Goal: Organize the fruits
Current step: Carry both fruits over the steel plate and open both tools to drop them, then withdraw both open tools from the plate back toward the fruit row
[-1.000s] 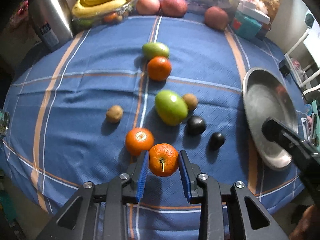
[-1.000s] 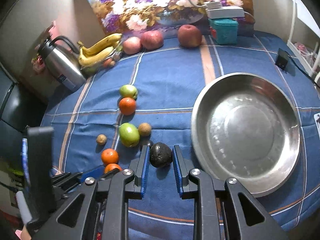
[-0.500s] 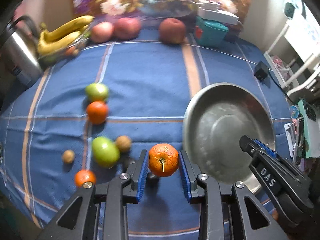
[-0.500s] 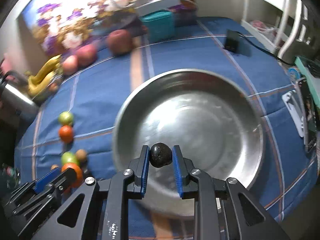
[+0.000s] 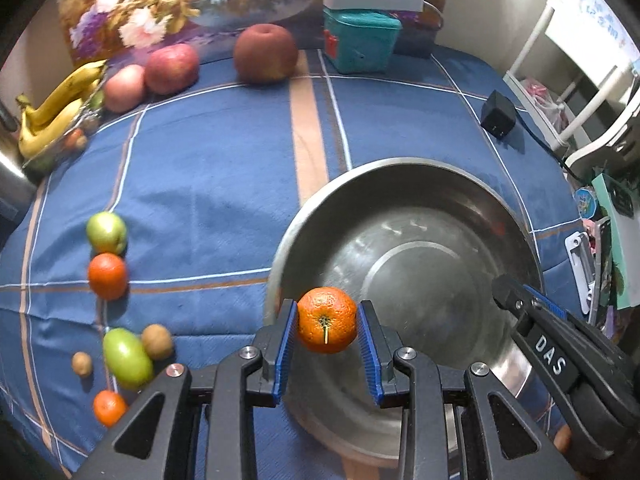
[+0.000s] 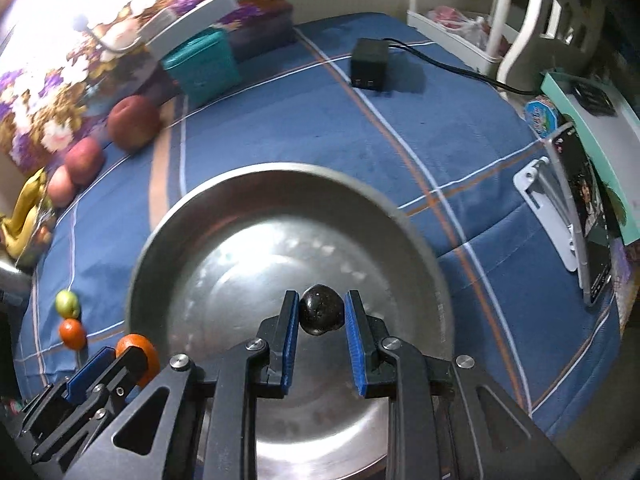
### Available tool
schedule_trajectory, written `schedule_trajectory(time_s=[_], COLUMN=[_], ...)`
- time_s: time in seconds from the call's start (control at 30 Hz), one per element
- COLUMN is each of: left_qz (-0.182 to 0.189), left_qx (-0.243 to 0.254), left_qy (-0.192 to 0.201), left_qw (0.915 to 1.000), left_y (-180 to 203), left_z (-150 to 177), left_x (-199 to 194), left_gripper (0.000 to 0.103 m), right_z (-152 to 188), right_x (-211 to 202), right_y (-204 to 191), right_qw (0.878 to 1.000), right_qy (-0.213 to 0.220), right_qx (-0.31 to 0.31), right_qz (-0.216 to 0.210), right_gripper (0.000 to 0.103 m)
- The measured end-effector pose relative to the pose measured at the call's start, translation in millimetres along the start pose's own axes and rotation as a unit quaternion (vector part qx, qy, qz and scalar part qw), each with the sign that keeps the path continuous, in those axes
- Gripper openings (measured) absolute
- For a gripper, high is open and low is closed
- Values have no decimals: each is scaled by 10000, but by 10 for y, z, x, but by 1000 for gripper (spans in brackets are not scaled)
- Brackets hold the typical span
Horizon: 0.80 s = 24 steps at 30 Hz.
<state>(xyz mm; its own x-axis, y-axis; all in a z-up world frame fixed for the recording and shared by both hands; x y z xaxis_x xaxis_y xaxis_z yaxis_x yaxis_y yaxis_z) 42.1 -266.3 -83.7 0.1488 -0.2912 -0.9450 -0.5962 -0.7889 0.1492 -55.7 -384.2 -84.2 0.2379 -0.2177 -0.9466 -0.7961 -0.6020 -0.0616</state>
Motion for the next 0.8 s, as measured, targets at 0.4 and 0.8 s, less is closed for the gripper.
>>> schedule_trajectory(time_s=[0.4,0.8], left_qz=[-72,-750], left_qx=[90,-274], left_qy=[57,486], left_qw=[9999,9956], left_y=[78,-347], left_z=[-13,-48], left_x=[-23,-267], left_gripper=[50,103], right_z=[26,11], right_x=[-28,-248], right_y=[132,3], right_qw=[9999,9995], right_qy=[-98,176], right_qx=[107,-225], right_qz=[21,120], right_gripper=[29,62])
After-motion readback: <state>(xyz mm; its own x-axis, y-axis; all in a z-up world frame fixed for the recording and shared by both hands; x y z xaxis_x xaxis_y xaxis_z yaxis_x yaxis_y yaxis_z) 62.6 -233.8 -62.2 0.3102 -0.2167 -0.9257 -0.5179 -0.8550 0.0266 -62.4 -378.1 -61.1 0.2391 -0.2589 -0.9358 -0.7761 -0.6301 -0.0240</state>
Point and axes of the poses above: each gripper's, at about its wrist camera, not at the fingertips, and x roughly the way its jaws point, y to its right, z to its underside, the point moved 7 cm from there along x, roughly the way its jaws point, and after that the axes turned 4 degrees about z, right-handed, at the moved point
